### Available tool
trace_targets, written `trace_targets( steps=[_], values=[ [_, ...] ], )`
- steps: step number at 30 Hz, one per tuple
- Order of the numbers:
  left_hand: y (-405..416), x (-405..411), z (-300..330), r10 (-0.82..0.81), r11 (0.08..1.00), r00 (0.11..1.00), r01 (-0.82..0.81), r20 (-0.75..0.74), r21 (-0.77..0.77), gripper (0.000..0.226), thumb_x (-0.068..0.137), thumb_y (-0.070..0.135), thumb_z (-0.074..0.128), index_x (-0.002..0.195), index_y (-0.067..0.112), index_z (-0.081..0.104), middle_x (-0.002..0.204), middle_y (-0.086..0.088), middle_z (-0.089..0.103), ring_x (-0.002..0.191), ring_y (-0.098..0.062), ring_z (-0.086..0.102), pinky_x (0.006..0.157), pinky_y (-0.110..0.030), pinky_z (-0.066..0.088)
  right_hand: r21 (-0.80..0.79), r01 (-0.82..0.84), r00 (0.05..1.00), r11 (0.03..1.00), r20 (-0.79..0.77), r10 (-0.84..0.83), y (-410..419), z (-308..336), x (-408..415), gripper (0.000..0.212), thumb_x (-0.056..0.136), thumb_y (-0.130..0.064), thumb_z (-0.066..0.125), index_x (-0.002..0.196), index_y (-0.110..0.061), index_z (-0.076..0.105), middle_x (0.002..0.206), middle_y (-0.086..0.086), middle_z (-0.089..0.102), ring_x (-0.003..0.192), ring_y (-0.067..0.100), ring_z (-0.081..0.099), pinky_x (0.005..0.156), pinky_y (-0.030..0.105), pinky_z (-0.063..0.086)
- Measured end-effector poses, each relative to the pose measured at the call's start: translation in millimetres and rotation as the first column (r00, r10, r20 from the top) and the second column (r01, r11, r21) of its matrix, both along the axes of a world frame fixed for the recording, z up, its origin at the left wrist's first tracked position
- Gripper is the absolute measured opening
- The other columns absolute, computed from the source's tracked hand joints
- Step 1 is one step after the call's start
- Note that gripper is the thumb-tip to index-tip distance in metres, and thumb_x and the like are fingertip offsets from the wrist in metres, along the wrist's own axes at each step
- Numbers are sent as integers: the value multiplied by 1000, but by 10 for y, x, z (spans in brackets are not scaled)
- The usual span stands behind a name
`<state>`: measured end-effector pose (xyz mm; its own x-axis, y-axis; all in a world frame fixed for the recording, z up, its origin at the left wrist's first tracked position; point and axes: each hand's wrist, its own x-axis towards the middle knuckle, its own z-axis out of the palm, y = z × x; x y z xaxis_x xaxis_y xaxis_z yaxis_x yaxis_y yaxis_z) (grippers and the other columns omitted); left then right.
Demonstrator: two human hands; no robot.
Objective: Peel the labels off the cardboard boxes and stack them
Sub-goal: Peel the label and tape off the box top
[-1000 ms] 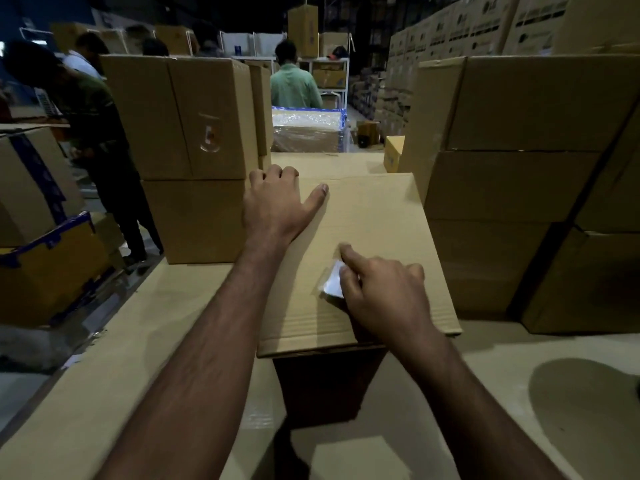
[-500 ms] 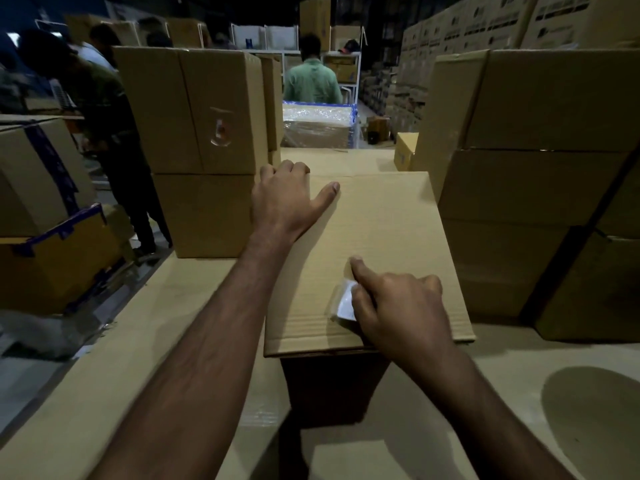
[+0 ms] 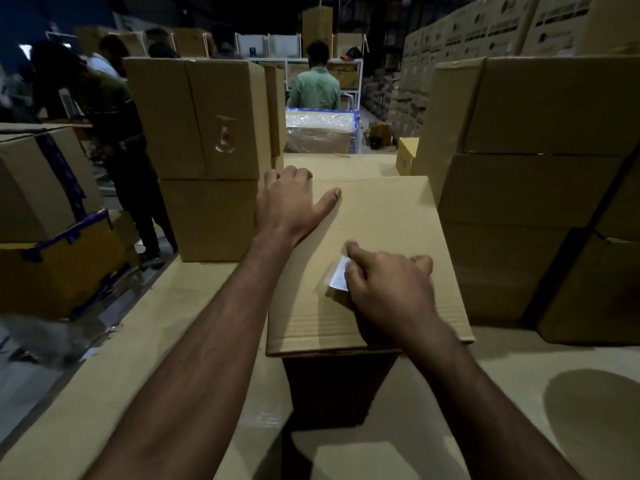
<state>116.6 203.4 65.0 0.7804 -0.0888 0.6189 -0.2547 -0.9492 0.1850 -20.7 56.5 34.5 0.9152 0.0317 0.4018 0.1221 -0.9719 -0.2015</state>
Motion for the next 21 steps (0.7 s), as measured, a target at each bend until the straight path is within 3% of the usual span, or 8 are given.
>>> trace_targets(
  steps=[6, 12, 14, 17, 19, 21],
  values=[
    [1, 37, 6, 0, 1000, 1000, 0, -10, -12, 67, 90, 70, 44, 121, 13, 61, 125, -9, 61, 116, -35, 49, 86, -41, 45, -58, -21, 998, 998, -62, 17, -68, -151, -343, 51, 99, -38, 30, 150, -38, 29, 97, -1, 68, 94, 24, 60, 85, 41, 27],
    [38, 52, 48, -26, 999, 998, 25, -59, -24, 68, 90, 70, 45, 126, 15, 61, 127, -9, 60, 119, -35, 48, 90, -42, 44, 5, -53, 999, 999, 9, 53, -11, 5, 136, 49, 96, -34, 32, 144, -35, 42, 102, 3, 70, 98, 27, 61, 85, 43, 24],
    [56, 67, 61, -73, 996, 992, 67, -104, -65, 65, 90, 68, 48, 130, 17, 60, 131, -9, 56, 123, -32, 46, 92, -42, 44, 124, -78, 990, 989, 128, 62, -189, -72, 66, 54, 91, -38, 31, 142, -35, 48, 98, -2, 71, 96, 19, 61, 85, 38, 22],
    [45, 63, 57, -181, 966, 975, 152, -127, -211, 60, 89, 59, 60, 133, 19, 58, 136, -9, 46, 130, -29, 42, 97, -41, 43, 355, -62, 942, 933, 330, -63, -567, -183, -15, 61, 83, -43, 29, 138, -35, 54, 85, -10, 65, 86, 13, 55, 90, 33, 24],
    [72, 13, 61, -216, 937, 970, 175, -110, -301, 61, 87, 53, 66, 134, 16, 54, 139, -11, 39, 132, -30, 39, 104, -41, 41, 468, -94, 944, 878, 323, -71, -739, -231, -28, 59, 84, -39, 35, 139, -33, 54, 82, -12, 60, 83, 15, 54, 92, 38, 36],
    [144, -110, 39, -197, 914, 974, 143, -110, -379, 61, 87, 46, 69, 135, 13, 49, 141, -14, 32, 134, -33, 36, 110, -41, 36, 595, -196, 953, 779, 303, 9, -805, -246, -47, 52, 89, -28, 45, 140, -29, 53, 82, -11, 58, 79, 19, 53, 75, 42, 46]
  ],
)
